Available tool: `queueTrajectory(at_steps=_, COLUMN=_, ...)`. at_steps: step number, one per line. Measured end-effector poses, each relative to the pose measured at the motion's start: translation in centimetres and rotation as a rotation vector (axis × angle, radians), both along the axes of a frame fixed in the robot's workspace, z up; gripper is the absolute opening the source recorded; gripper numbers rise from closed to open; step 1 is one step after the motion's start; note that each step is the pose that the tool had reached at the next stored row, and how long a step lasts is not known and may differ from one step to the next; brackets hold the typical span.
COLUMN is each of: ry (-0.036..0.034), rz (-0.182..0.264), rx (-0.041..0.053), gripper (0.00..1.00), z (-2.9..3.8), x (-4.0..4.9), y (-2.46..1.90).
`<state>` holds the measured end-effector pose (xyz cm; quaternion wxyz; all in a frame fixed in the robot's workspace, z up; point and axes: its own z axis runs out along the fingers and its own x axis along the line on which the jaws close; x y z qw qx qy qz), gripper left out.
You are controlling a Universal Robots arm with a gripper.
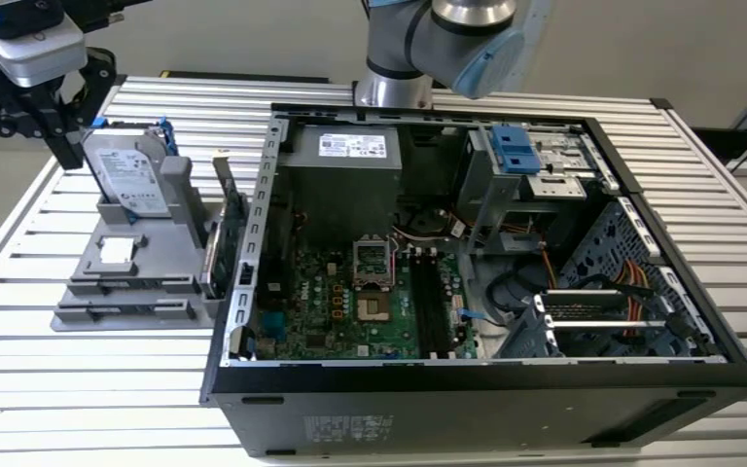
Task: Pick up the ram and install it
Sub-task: 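Pick up the ram and move it above insertion slot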
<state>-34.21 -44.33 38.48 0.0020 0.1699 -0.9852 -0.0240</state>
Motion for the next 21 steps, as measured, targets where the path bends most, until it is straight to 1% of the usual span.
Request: queueTrajectory(at_steps=21, ry=-0.0001, rz=0.147, rx=0.0, gripper=0.0, z=0.0, x=-0.01, y=0.0)
